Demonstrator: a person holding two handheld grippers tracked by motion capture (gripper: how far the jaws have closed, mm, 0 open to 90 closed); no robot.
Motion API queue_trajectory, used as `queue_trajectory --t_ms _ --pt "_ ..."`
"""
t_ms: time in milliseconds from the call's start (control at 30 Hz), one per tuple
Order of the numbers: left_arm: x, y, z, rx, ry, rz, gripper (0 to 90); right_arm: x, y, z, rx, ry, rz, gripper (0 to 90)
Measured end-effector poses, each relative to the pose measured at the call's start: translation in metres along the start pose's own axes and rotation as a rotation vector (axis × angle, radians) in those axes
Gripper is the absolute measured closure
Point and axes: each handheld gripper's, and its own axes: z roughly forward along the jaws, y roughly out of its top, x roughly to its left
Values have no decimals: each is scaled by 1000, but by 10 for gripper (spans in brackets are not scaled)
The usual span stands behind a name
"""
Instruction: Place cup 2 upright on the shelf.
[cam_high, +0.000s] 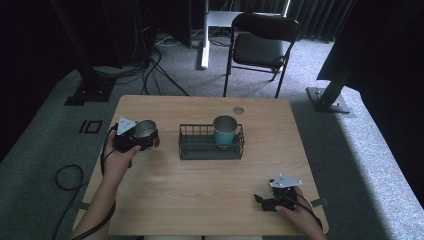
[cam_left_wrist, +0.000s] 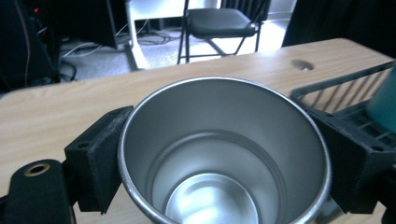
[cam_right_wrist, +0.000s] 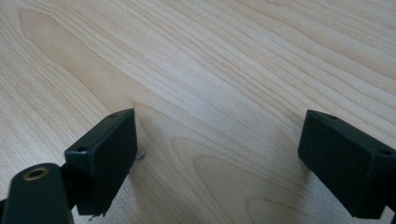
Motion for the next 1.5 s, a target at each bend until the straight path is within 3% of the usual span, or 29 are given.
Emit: queue_trajectory --t_ms 367,533,767,933,1233,1267,1500 --pt "-24 41 -15 -68 -82 41 140 0 0 0 -1 0 -1 114" --pt "-44 58 -17 -106 -186 33 139 0 0 0 -1 0 0 114" --pt "-56 70 -16 -118 -202 63 139 0 0 0 -1 0 0 114" --pt "-74 79 -7 -125 -225 97 139 0 0 0 -1 0 0 114" --pt "-98 83 11 -136 -278 108 139 0 0 0 -1 0 0 114" --pt "-101 83 13 -132 -275 122 139 0 0 0 -1 0 0 114" --pt "-110 83 30 -124 -293 117 140 0 0 0 -1 1 1 114"
